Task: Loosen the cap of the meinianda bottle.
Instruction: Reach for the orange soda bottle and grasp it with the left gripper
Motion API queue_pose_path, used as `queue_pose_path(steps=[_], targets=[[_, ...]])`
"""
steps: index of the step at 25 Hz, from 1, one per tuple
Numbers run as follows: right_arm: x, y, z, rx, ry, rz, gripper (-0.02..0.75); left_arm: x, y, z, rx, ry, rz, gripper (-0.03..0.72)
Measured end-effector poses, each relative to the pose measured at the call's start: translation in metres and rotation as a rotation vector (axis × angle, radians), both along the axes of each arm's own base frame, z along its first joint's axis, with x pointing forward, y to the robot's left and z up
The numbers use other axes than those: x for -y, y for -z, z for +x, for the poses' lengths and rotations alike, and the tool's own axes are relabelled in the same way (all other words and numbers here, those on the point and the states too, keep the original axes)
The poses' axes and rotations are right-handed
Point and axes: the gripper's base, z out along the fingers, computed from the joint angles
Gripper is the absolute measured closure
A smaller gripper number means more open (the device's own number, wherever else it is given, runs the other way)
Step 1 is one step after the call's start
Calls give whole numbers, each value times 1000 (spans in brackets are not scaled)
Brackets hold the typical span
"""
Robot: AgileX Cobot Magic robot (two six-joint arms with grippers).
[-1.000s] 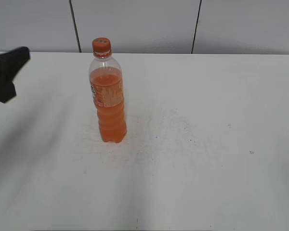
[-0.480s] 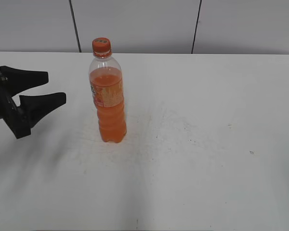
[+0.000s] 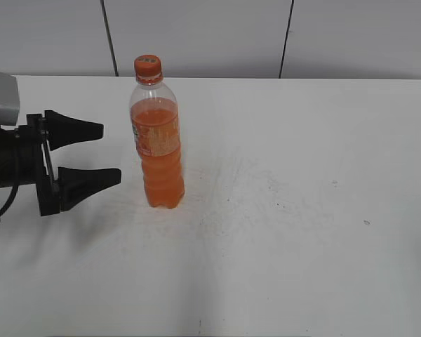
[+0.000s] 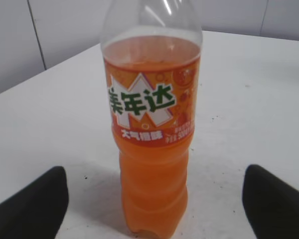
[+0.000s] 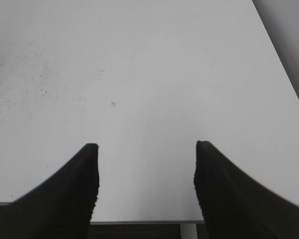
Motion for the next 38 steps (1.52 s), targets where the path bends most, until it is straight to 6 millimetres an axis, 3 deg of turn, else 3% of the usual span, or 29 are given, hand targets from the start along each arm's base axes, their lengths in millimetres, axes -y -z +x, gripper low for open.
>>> queue_pose_path(steps=[7,18,21,26,38], targets=[[0,0,0,0,0,0,279,11,13,36,10,111,25,70],[0,0,0,0,0,0,279,70,34,68,-12,284,11,99],[0,0,0,0,0,0,279,70,34,69,-14,282,8,134],[0,0,0,0,0,0,279,70,33,70,-13,278,6,269],[0,0,0,0,0,0,279,79,30,68,-17,284,23,267]])
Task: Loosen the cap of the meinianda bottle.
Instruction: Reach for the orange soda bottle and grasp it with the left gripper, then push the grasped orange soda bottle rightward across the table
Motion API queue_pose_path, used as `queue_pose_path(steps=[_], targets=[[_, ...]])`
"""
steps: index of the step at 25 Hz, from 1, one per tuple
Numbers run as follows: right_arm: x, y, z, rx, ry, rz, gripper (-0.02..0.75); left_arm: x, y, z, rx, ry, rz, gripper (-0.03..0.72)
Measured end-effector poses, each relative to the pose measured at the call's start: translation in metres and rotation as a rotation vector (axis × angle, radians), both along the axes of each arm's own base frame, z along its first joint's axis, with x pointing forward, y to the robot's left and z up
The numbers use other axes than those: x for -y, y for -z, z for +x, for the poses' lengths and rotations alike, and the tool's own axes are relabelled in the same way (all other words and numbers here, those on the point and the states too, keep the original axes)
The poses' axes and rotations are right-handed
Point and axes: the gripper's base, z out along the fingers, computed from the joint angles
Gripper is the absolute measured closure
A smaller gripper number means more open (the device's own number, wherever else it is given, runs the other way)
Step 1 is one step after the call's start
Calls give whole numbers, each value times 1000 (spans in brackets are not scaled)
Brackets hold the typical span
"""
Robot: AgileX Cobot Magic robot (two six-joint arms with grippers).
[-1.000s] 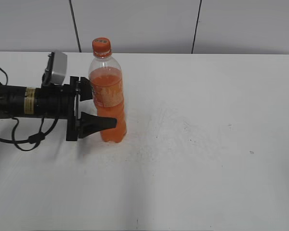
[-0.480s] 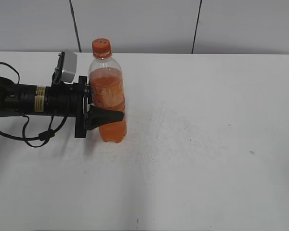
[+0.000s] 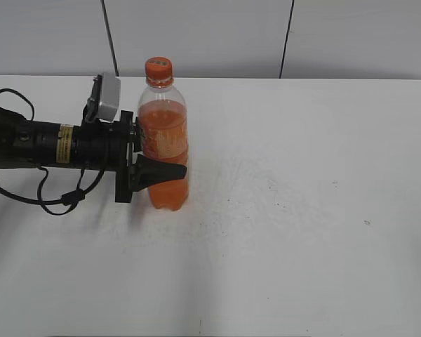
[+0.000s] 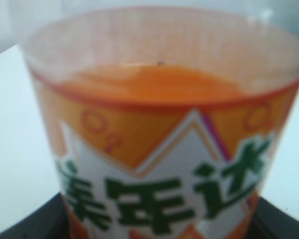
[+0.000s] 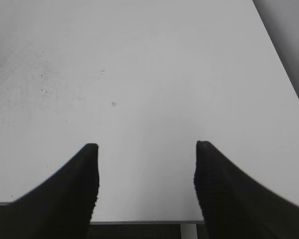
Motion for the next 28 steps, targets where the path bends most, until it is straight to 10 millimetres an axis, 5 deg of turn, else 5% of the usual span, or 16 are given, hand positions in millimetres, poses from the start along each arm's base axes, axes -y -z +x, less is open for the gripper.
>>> queue_pose_path(steps=[13,28], targets=[[0,0,0,0,0,0,279,64,-14,-30,24,151,-4,266],[0,0,0,0,0,0,279,67,-1,-30,75,159,1,266]])
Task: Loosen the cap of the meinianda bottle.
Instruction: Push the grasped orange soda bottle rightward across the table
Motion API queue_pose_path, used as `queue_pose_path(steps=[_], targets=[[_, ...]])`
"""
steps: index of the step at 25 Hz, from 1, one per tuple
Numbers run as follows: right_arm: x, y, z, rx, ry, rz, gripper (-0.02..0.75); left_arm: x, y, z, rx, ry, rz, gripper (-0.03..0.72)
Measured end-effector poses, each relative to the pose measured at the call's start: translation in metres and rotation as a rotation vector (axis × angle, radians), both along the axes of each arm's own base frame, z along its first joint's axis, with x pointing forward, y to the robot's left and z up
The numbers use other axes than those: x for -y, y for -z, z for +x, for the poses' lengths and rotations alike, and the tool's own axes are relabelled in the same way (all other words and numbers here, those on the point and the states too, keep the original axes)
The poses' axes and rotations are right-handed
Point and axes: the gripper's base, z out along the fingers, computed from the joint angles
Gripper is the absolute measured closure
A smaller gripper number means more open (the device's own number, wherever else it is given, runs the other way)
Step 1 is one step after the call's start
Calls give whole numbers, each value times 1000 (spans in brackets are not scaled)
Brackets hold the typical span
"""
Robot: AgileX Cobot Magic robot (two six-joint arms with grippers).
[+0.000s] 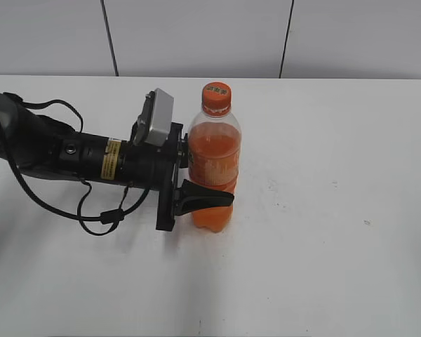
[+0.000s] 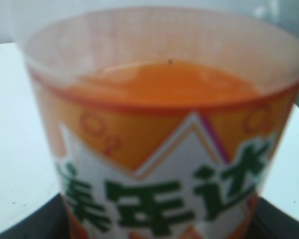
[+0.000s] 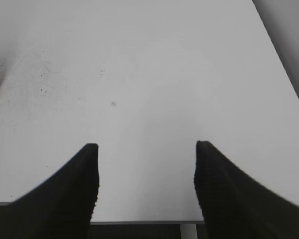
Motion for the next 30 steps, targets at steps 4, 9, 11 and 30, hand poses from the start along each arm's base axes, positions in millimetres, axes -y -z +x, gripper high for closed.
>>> queue_pose_path(steps=[4,9,11,30], targets=[[0,0,0,0,0,0,279,0,0,0,9,3,1,266],[0,0,0,0,0,0,279,0,1,0,15,1,12,266],[0,0,0,0,0,0,279,0,3,0,11,0,8,266],[-3,-11,8,-64,-4,48,279,1,9,0,-17,-2,-44,266]])
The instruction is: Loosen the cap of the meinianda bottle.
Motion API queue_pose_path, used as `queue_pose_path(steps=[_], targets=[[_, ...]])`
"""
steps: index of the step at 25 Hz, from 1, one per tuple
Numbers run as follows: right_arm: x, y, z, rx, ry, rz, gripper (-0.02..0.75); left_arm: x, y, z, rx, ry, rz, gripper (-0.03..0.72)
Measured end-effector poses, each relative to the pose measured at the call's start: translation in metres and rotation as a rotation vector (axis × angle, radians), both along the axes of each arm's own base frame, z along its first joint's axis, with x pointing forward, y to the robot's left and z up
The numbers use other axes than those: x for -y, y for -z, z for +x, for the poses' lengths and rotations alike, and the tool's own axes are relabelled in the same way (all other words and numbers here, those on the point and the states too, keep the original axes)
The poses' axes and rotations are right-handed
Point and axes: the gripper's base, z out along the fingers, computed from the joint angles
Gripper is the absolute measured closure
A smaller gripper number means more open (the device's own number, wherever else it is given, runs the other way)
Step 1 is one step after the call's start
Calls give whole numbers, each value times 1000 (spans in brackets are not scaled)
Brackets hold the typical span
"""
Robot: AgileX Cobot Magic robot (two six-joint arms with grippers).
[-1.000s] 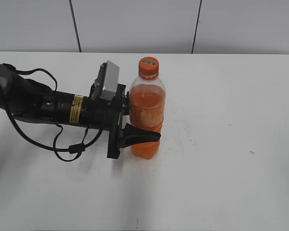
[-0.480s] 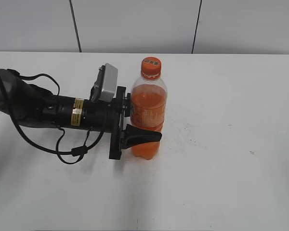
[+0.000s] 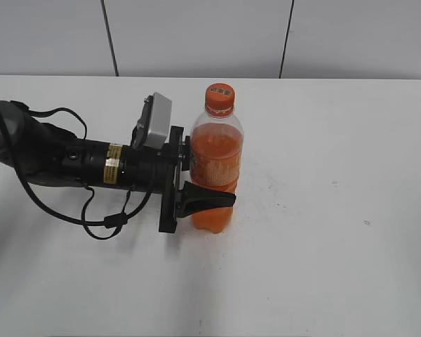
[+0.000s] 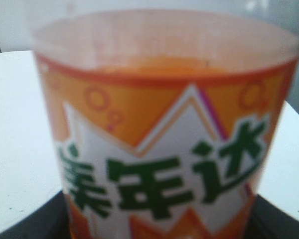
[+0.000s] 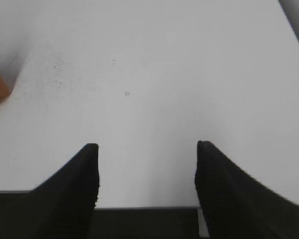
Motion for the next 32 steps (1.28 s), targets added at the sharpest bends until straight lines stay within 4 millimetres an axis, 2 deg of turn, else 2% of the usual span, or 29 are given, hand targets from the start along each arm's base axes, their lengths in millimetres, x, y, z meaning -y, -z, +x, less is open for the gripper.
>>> queue_pose_path(steps=[5,9,15,18,24,27,32], targets=[[-4,-24,33,-228,-17,30,279,0,0,0,0,-1,0,266],[-11,-49,64,-300,-72,74,279,0,0,0,0,-1,0,266],[-20,-85,120,-405,-117,146,279,0,0,0,0,-1,0,266],[-22,-90,148,-457,-138,146,279,0,0,0,0,-1,0,266],[-32,-101,180,-477,-197,164,279,0,0,0,0,-1,-2,266],[-48,-101,191,-509,-227,185,279,0,0,0,0,-3,-1,266],[-87,-93,213,-591,-256,214,279,0,0,0,-1,-4,-1,266]])
